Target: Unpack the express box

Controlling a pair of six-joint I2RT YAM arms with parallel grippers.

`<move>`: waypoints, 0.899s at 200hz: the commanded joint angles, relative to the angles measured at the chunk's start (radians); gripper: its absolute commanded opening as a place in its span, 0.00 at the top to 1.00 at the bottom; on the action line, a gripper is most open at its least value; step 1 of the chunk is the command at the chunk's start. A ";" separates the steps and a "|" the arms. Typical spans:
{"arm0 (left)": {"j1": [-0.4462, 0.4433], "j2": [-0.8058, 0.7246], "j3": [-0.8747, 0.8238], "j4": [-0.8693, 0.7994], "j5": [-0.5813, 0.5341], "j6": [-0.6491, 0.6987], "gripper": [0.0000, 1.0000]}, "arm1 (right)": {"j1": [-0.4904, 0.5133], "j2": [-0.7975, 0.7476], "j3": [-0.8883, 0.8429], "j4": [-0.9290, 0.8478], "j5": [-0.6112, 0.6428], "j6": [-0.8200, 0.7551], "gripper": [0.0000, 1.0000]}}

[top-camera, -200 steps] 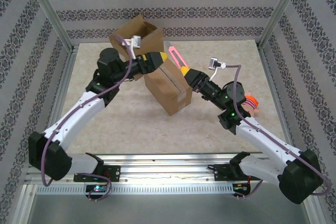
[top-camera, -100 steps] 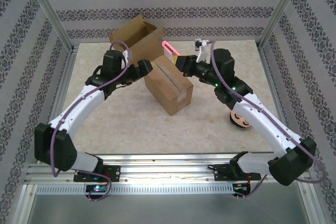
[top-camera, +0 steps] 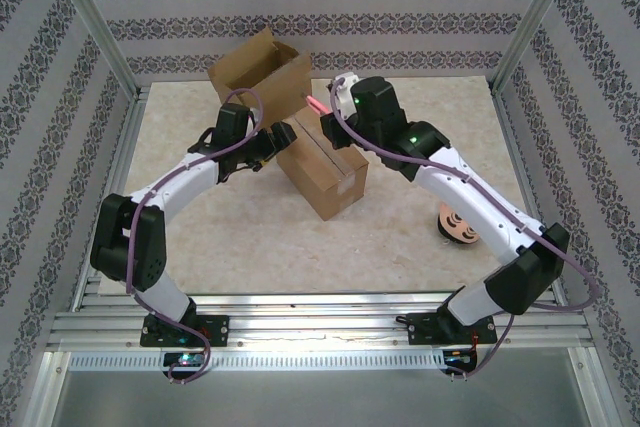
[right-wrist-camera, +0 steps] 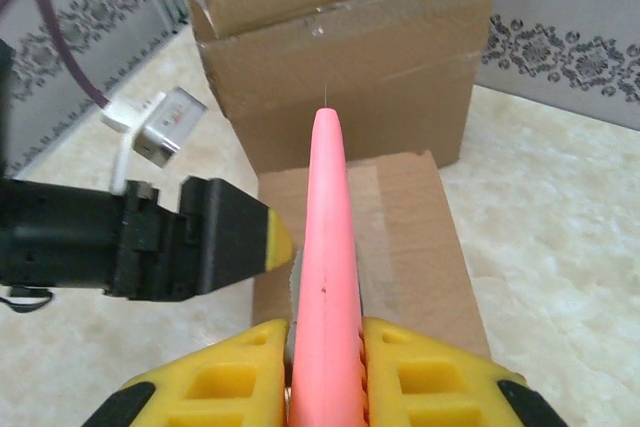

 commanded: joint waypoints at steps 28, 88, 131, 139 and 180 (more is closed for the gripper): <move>0.006 -0.008 -0.055 0.161 0.058 -0.063 0.11 | 0.011 0.037 0.032 -0.013 0.049 -0.039 1.00; -0.001 -0.013 -0.120 0.260 0.084 -0.132 0.12 | 0.027 0.064 0.019 -0.005 0.066 -0.051 1.00; -0.002 0.021 -0.150 0.325 0.075 -0.148 0.10 | 0.045 0.102 0.037 -0.009 0.091 -0.073 1.00; -0.001 0.028 -0.158 0.343 0.073 -0.154 0.11 | 0.049 0.109 0.039 -0.011 0.096 -0.077 1.00; -0.003 0.041 -0.192 0.371 0.072 -0.155 0.15 | 0.072 0.139 0.048 -0.011 0.128 -0.100 1.00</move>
